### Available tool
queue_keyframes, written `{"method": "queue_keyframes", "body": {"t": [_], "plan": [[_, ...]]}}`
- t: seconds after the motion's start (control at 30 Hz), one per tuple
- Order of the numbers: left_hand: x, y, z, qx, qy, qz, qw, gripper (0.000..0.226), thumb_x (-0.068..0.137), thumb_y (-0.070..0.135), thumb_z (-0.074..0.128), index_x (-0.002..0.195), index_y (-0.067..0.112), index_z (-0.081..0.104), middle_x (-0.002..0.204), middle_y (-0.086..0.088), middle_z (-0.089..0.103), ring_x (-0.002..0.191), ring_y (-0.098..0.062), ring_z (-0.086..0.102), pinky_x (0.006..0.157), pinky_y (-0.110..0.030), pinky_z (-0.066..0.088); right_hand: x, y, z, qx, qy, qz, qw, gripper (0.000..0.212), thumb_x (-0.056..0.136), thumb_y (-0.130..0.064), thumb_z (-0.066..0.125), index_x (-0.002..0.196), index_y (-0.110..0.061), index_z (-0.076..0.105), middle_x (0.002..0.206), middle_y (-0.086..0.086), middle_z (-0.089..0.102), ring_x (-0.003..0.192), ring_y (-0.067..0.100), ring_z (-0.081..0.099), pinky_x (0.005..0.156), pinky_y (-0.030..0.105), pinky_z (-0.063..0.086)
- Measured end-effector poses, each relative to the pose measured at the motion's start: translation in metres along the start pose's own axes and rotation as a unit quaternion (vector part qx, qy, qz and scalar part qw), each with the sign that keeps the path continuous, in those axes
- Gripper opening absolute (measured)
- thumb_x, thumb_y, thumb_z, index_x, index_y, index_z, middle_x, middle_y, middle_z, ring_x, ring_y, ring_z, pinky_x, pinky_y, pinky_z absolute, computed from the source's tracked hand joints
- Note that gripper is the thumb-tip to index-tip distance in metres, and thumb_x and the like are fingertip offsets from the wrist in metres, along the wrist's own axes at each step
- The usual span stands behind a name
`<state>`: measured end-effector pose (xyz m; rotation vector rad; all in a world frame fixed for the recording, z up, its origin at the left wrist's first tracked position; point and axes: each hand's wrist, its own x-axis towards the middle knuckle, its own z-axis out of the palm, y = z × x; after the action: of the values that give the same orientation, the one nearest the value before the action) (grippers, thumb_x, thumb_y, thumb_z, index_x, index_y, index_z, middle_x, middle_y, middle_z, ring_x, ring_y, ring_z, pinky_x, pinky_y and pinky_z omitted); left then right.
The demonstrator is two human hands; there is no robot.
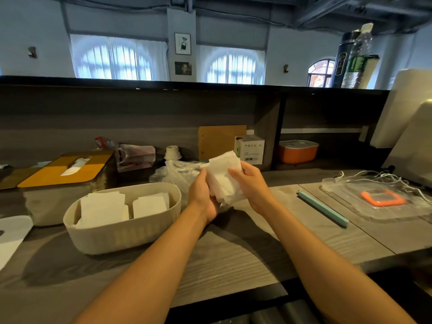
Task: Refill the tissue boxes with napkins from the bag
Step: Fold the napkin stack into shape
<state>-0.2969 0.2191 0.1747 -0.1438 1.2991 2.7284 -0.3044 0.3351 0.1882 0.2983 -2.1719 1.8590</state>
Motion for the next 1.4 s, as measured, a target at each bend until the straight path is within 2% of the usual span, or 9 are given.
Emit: {"method": "queue_keyframes", "body": {"t": [0.1, 0.23, 0.37, 0.57, 0.77, 0.87, 1.03, 1.2, 1.4], "plan": [[-0.005, 0.002, 0.001, 0.009, -0.043, -0.004, 0.999, 0.051, 0.099, 0.06, 0.037, 0.125, 0.024, 0.061, 0.119, -0.012, 0.07, 0.109, -0.032, 0.064, 0.081, -0.045, 0.057, 0.003, 0.006, 0.002, -0.028, 0.012, 0.006, 1.0, 0.018, 0.1, -0.023, 0.051, 0.116, -0.021, 0.058, 0.1, -0.004, 0.062, 0.092, 0.015, 0.062, 0.069, 0.023, 0.052], [-0.007, -0.001, 0.003, 0.142, -0.005, 0.065, 0.988, 0.029, 0.099, 0.028, 0.057, 0.126, 0.019, 0.056, 0.113, -0.008, 0.067, 0.103, -0.028, 0.064, 0.084, -0.046, 0.057, 0.003, 0.006, 0.002, -0.044, 0.003, -0.019, 0.999, 0.02, 0.1, -0.022, 0.051, 0.118, -0.023, 0.059, 0.106, -0.004, 0.064, 0.095, 0.012, 0.063, 0.071, 0.022, 0.052], [-0.009, -0.001, 0.006, 0.157, 0.008, 0.099, 0.983, 0.025, 0.101, 0.027, 0.054, 0.127, 0.025, 0.053, 0.117, -0.003, 0.064, 0.107, -0.025, 0.061, 0.09, -0.049, 0.055, 0.004, 0.005, 0.002, -0.033, -0.02, 0.041, 0.998, 0.028, 0.102, -0.03, 0.049, 0.129, -0.022, 0.053, 0.116, -0.003, 0.059, 0.105, 0.015, 0.059, 0.08, 0.028, 0.051], [-0.007, -0.002, 0.003, 0.181, -0.006, 0.153, 0.971, 0.019, 0.103, 0.025, 0.051, 0.12, 0.034, 0.051, 0.111, 0.004, 0.064, 0.105, -0.021, 0.062, 0.09, -0.046, 0.057, 0.003, 0.008, 0.0, 0.09, -0.036, 0.11, 0.989, 0.021, 0.094, -0.025, 0.064, 0.114, -0.02, 0.062, 0.113, 0.008, 0.068, 0.104, 0.027, 0.065, 0.091, 0.046, 0.056], [-0.006, -0.002, 0.003, 0.256, 0.03, 0.204, 0.944, 0.032, 0.096, 0.029, 0.063, 0.126, 0.023, 0.054, 0.115, 0.004, 0.062, 0.106, -0.017, 0.061, 0.085, -0.034, 0.055, 0.005, 0.005, -0.006, 0.025, 0.012, 0.059, 0.998, 0.025, 0.091, -0.029, 0.068, 0.113, -0.023, 0.061, 0.103, -0.003, 0.065, 0.095, 0.017, 0.064, 0.071, 0.028, 0.053], [-0.003, 0.002, 0.0, 0.258, 0.038, 0.21, 0.942, 0.033, 0.094, 0.029, 0.066, 0.124, 0.02, 0.056, 0.115, 0.002, 0.064, 0.105, -0.017, 0.062, 0.078, -0.029, 0.055, 0.006, 0.004, -0.006, 0.017, 0.005, 0.083, 0.996, 0.031, 0.089, -0.033, 0.07, 0.116, -0.023, 0.058, 0.11, 0.002, 0.064, 0.099, 0.02, 0.063, 0.085, 0.039, 0.056], [-0.005, 0.006, 0.0, 0.186, 0.028, 0.166, 0.968, 0.027, 0.093, 0.027, 0.066, 0.119, 0.026, 0.057, 0.114, 0.0, 0.066, 0.104, -0.022, 0.065, 0.085, -0.044, 0.059, 0.005, 0.001, -0.008, 0.066, -0.044, 0.162, 0.984, 0.038, 0.086, -0.039, 0.071, 0.114, -0.018, 0.058, 0.115, 0.01, 0.065, 0.105, 0.026, 0.065, 0.097, 0.048, 0.052], [-0.005, 0.005, 0.0, 0.218, 0.055, 0.174, 0.959, 0.025, 0.093, 0.03, 0.066, 0.116, 0.027, 0.057, 0.112, 0.003, 0.065, 0.103, -0.021, 0.063, 0.074, -0.035, 0.059, 0.004, 0.002, -0.007, 0.061, -0.036, 0.129, 0.989, 0.032, 0.089, -0.028, 0.07, 0.117, -0.016, 0.062, 0.115, 0.008, 0.065, 0.104, 0.026, 0.065, 0.092, 0.046, 0.055], [-0.004, 0.007, -0.003, 0.233, 0.076, 0.209, 0.947, 0.031, 0.102, 0.041, 0.048, 0.117, 0.018, 0.064, 0.114, -0.005, 0.068, 0.107, -0.021, 0.063, 0.096, -0.039, 0.054, 0.005, 0.003, -0.02, 0.008, 0.147, 0.021, 0.989, 0.018, 0.091, -0.024, 0.068, 0.105, -0.022, 0.057, 0.095, -0.006, 0.061, 0.087, 0.012, 0.061, 0.061, 0.02, 0.049]]}}
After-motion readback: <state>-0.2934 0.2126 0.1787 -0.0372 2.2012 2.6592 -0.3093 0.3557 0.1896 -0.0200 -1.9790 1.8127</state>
